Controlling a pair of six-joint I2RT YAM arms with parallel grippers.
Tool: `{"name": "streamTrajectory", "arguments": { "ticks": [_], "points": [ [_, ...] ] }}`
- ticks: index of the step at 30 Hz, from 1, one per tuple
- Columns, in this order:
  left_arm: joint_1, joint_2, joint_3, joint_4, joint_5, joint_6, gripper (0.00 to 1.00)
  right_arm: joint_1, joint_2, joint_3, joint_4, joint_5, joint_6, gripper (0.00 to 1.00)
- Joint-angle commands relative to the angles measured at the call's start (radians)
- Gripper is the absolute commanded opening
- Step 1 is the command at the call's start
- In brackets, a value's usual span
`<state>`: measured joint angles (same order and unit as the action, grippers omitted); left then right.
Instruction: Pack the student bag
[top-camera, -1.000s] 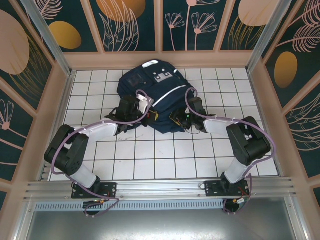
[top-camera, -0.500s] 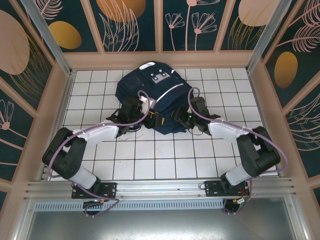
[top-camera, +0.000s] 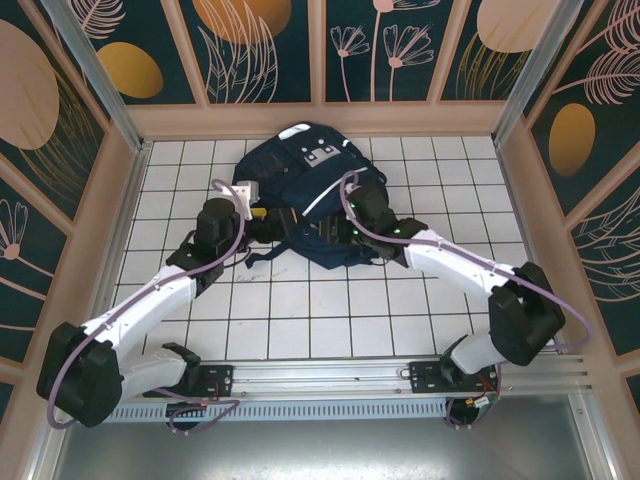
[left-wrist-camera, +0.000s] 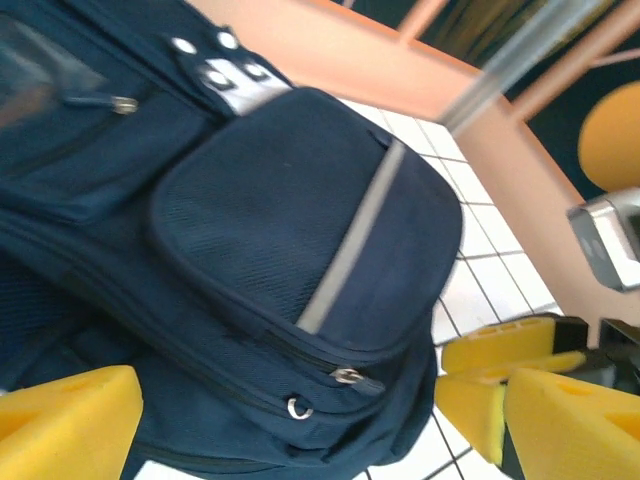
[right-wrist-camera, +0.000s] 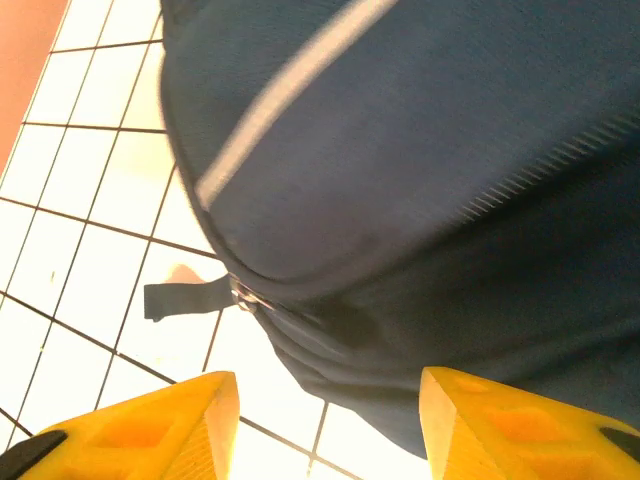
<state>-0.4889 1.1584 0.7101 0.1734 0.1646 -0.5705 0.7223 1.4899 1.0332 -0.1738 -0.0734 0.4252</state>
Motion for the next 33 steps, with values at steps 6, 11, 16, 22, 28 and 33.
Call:
{"name": "streamTrajectory", "arguments": {
  "ticks": [6,11,16,22,28,33],
  "points": [
    [0.015,-0.002,-0.012,-0.077,-0.127,-0.086,0.95,0.012,0.131,0.112,-0.040,-0.010,-0.153,0.50],
    [0.016,0.018,-0.008,-0.075,-0.119,-0.092,0.95,0.014,0.170,0.136,-0.032,-0.028,-0.167,0.47],
    [0.016,0.029,0.001,-0.080,-0.118,-0.095,0.95,0.015,0.203,0.167,-0.051,-0.046,-0.172,0.41],
    [0.016,0.036,0.003,-0.075,-0.109,-0.102,0.96,0.016,0.202,0.167,-0.082,-0.053,-0.173,0.35],
    [0.016,0.071,0.009,-0.038,-0.075,-0.142,0.95,0.020,0.208,0.161,-0.095,-0.057,-0.177,0.32],
    [0.016,0.118,0.021,-0.003,-0.038,-0.193,0.92,0.027,0.216,0.169,-0.107,-0.054,-0.183,0.24]
  ]
}}
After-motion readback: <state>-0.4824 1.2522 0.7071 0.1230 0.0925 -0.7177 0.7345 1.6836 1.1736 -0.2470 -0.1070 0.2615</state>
